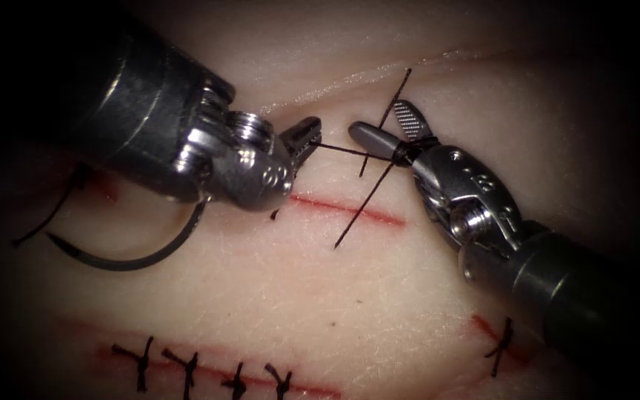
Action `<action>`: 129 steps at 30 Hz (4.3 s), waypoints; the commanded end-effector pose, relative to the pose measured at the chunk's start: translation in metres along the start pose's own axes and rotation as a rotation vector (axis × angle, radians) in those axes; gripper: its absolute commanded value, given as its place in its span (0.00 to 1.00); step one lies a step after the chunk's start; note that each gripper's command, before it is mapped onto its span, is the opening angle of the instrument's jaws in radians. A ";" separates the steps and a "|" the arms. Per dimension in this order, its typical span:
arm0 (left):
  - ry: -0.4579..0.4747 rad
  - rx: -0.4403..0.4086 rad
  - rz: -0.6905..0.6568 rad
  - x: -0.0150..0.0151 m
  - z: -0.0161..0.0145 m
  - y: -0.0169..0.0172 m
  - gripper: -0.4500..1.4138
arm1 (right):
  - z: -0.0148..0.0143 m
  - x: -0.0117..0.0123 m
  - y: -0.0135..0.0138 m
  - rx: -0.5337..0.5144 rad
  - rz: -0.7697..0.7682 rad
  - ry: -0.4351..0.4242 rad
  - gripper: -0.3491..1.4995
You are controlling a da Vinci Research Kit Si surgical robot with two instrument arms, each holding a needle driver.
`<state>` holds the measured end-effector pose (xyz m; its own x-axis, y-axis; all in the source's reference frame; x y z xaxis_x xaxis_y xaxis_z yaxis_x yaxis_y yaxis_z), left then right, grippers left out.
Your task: Wound Closure
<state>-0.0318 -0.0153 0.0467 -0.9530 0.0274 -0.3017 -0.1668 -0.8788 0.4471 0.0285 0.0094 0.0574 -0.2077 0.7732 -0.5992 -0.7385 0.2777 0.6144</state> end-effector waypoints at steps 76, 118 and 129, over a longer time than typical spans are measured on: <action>0.070 0.067 -0.316 -0.0127 0.0217 -0.0262 0.00 | -0.0061 -0.0139 -0.0094 0.066 -0.396 0.049 0.00; 0.003 0.168 -0.367 -0.0154 0.0263 -0.0335 0.00 | -0.0077 -0.0153 -0.0099 0.739 -1.269 -0.141 0.00; 0.007 0.172 -0.366 -0.0157 0.0264 -0.0339 0.00 | -0.0076 -0.0150 -0.0096 0.718 -1.281 -0.112 0.00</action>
<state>-0.0173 0.0269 0.0578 -0.8219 0.3199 -0.4713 -0.5344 -0.7196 0.4434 0.0329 -0.0088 0.0559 0.4048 -0.1847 -0.8956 0.0966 0.9825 -0.1590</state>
